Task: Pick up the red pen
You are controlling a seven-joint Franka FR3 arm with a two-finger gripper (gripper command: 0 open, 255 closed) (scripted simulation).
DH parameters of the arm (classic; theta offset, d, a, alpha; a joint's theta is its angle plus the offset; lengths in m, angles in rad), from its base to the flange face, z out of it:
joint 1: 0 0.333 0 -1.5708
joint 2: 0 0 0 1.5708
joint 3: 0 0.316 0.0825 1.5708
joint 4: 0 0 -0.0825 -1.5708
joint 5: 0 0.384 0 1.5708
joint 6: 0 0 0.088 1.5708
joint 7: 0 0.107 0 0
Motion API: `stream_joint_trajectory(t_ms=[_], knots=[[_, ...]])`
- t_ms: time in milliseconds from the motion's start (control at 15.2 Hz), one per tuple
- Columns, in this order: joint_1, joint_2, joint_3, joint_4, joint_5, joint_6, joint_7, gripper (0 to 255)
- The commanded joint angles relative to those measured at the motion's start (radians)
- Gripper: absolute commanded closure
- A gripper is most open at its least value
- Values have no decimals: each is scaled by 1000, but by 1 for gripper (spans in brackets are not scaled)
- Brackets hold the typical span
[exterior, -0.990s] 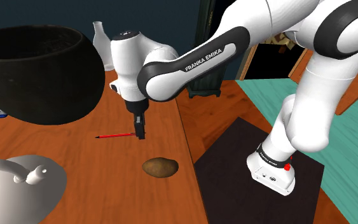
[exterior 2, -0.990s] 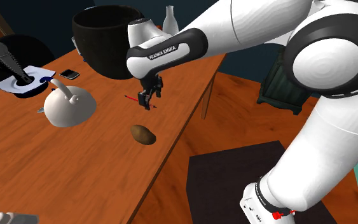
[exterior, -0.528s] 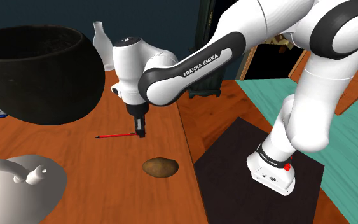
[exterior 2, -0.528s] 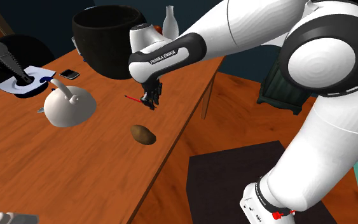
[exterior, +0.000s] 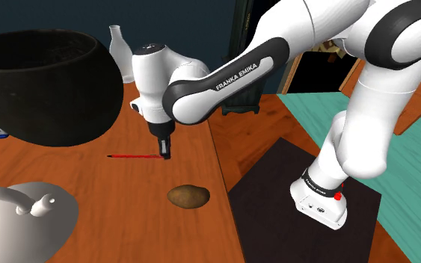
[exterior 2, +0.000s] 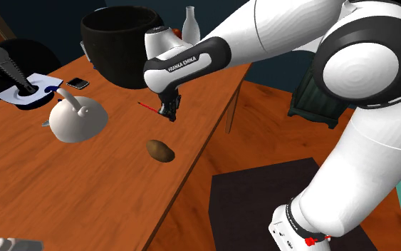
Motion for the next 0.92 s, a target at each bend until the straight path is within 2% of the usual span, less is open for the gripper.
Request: stream_joint_trajectory(t_ms=[0,858], knots=[[0,-3,1,2,3,-9,-1,255],[-5,-67,6,103,28,-170,-15,255]])
